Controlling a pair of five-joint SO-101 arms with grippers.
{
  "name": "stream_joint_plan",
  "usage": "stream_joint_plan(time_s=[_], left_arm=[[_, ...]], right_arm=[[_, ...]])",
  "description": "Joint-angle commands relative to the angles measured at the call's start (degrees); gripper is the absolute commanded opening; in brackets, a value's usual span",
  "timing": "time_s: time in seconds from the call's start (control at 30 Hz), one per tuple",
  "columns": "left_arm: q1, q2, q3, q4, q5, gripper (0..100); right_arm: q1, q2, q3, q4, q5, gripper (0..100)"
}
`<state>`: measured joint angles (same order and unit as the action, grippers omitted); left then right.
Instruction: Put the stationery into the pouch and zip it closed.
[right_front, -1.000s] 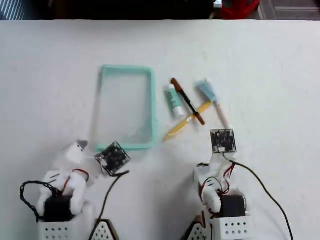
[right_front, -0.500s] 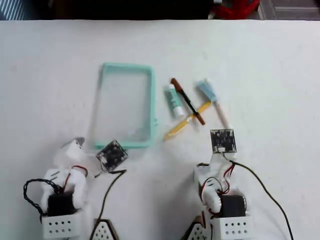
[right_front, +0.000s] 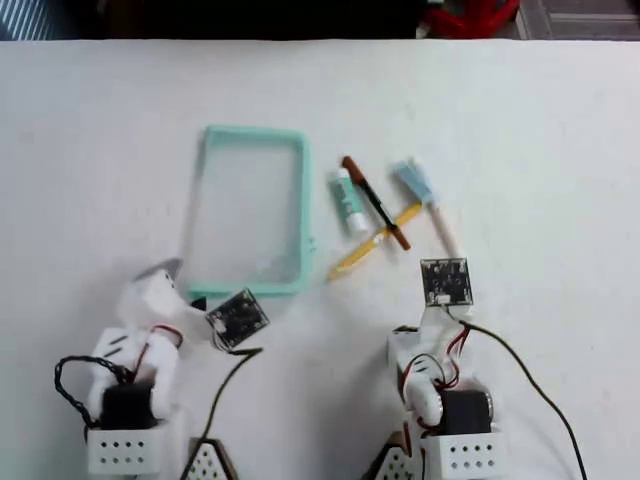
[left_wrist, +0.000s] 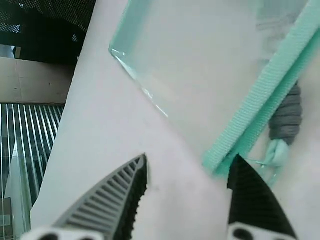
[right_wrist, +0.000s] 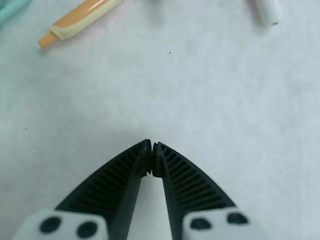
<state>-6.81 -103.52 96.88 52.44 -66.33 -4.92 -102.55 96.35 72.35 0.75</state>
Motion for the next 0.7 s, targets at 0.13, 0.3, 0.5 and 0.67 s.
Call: stream_joint_plan(time_s=[0.13,0.3,0.5,0.67], left_arm=[[3.56,-0.66,0.09,-1.67,0.62,26],[6.9,-0.66,0.09,0.53,0.97,26],[7.78,-0.48,0.09,-3.34,0.62,26],[8.31,-0.4,0.09,1.23,-1.41,26]], right_arm=[[-0.22,-0.75,0.53,0.4,-0.53,1.8],[-0.22,-0.75,0.53,0.4,-0.53,1.8],[0.04,-0.75,0.53,0.4,-0.62,1.8],[0.04,-0.75,0.53,0.4,-0.62,1.8]])
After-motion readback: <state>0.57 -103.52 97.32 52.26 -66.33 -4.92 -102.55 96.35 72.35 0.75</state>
